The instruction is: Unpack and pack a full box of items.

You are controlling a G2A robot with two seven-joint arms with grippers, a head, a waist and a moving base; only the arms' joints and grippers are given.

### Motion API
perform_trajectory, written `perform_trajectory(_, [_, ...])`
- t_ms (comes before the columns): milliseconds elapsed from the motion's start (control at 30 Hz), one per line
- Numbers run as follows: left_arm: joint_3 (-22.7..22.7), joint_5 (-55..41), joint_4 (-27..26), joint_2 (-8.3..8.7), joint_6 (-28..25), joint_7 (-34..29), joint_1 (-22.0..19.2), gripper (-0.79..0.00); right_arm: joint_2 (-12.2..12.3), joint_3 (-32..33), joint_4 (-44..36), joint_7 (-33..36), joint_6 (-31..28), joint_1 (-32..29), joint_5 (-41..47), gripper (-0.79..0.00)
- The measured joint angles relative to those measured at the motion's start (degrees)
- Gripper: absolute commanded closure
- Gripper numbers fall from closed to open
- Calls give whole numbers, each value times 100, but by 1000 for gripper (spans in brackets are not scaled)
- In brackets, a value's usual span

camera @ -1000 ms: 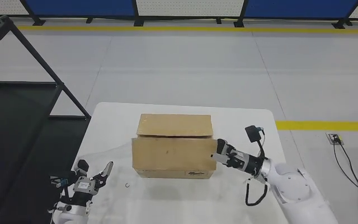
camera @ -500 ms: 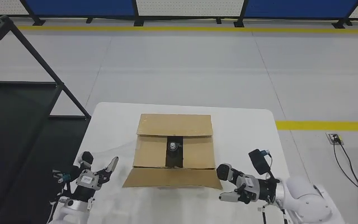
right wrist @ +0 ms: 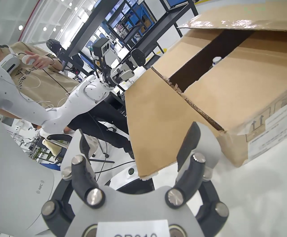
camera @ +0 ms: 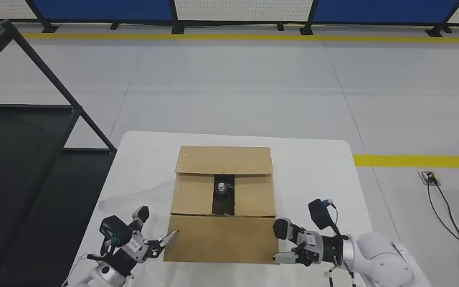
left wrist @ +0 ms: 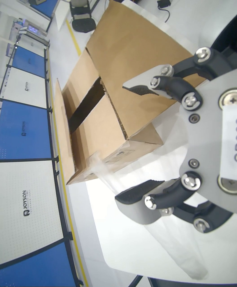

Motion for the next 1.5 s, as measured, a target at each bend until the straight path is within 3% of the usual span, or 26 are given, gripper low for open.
perform_trajectory(167, [105, 184, 107, 10, 61, -157, -78, -785, 9, -136, 83, -102, 44, 54, 47, -785])
perform_trajectory(400, [185, 203, 218, 22, 66, -183, -136, -785, 38, -86, 195, 100, 1196, 199, 1563, -785])
perform_trajectory(733, [187, 205, 218, 22, 69, -182, -135, -785, 37, -86, 192, 78, 1190, 193, 1537, -785])
perform_trajectory(833, [187, 205, 218, 22, 68, -182, -135, -785, 16, -145, 232, -117, 1423, 213, 1866, -785])
perform_trajectory(1100, [218, 443, 183, 31, 250, -64, -133, -785, -169, -755, 1050, -451, 2669, 1107, 3253, -785])
perform_trajectory(1200, [222, 568, 193, 24, 478, 128, -107, -785, -239, -948, 1416, -132, 2948, 1438, 4065, -785])
perform_trajectory(1500, [229, 579, 196, 20, 546, 153, -99, -785, -237, -943, 1394, -136, 2944, 1421, 3995, -785])
